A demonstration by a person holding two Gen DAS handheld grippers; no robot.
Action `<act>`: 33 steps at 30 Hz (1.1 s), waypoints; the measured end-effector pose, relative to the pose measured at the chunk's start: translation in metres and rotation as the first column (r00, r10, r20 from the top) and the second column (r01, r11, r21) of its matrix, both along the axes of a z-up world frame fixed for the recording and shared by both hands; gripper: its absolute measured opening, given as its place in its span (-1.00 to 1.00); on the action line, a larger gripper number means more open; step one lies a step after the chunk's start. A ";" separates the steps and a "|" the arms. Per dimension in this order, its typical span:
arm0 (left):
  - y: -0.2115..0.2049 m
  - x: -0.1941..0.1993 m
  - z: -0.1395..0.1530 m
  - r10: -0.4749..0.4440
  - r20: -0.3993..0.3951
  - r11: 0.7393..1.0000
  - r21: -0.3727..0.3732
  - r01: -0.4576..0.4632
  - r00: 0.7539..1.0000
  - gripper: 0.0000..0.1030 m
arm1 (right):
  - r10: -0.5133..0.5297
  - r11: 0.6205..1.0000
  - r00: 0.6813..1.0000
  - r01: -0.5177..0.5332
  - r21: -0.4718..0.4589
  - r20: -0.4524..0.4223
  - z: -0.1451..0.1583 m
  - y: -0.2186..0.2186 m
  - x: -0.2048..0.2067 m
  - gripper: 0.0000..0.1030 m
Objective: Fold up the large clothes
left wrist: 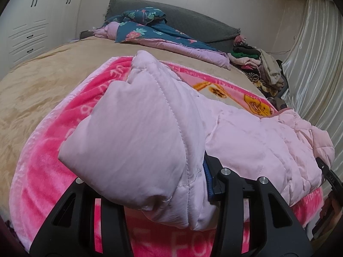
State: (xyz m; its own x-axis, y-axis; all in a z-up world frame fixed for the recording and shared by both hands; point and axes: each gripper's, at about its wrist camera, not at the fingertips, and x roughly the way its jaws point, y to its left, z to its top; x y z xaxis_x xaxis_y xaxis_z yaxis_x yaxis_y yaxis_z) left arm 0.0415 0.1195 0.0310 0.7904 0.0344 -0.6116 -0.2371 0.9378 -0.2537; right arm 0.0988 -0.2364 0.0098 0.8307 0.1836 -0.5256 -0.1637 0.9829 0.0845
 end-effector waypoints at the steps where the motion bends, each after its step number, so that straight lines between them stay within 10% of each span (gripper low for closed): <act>1: 0.000 -0.003 -0.002 0.000 -0.002 1.000 0.002 0.000 1.000 -0.29 | 0.000 1.000 1.000 0.000 0.001 -0.002 -0.001 0.000 -0.001 -0.43; 24: -0.004 -0.021 -0.024 0.011 -0.085 1.000 -0.003 -0.011 0.996 -0.05 | -0.024 0.998 0.994 0.031 0.062 -0.107 -0.035 -0.026 -0.009 -0.18; 33: -0.003 -0.016 -0.036 0.034 -0.128 0.999 -0.027 -0.037 0.991 0.23 | -0.101 0.989 0.979 0.117 0.086 -0.174 -0.060 -0.039 0.000 0.61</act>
